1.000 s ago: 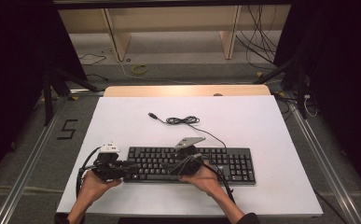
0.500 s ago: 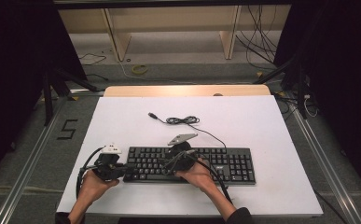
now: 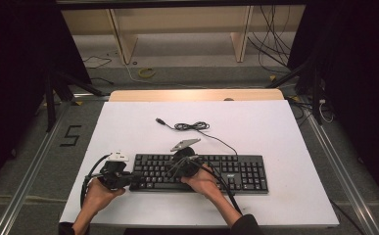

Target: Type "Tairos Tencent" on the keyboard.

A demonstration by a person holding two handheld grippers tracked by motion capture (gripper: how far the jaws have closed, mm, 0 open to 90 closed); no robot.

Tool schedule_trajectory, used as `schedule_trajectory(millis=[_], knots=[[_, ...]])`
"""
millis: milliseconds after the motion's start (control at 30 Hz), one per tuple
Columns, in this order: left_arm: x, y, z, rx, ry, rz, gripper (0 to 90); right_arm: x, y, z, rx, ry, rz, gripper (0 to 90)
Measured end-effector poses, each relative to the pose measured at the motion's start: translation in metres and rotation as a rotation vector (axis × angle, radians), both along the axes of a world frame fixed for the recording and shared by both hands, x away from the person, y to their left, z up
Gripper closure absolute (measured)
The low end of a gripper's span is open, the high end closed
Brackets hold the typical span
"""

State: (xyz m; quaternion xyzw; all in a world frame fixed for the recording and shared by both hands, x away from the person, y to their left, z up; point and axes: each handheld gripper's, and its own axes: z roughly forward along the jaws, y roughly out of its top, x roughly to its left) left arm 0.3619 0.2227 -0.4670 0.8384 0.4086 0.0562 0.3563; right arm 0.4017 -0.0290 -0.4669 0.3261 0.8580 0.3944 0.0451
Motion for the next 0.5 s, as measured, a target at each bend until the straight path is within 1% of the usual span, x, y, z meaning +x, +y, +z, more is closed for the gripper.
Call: schedule_trajectory(millis=[67, 367, 500], knots=[[0.0002, -0.0003, -0.0006, -0.001, 0.003, 0.001, 88.9, 0.0009, 0.0021, -0.0011, -0.013, 0.002, 0.000, 90.0], [0.0005, -0.0010, -0.0018, 0.001, 0.007, 0.000, 88.9, 0.0049, 0.0076, -0.0050, -0.028, 0.007, -0.002, 90.0], [0.0012, -0.0009, -0.0027, 0.008, 0.013, -0.001, 88.9, 0.0056, 0.0079, -0.0064, -0.035, 0.012, -0.006, 90.0]])
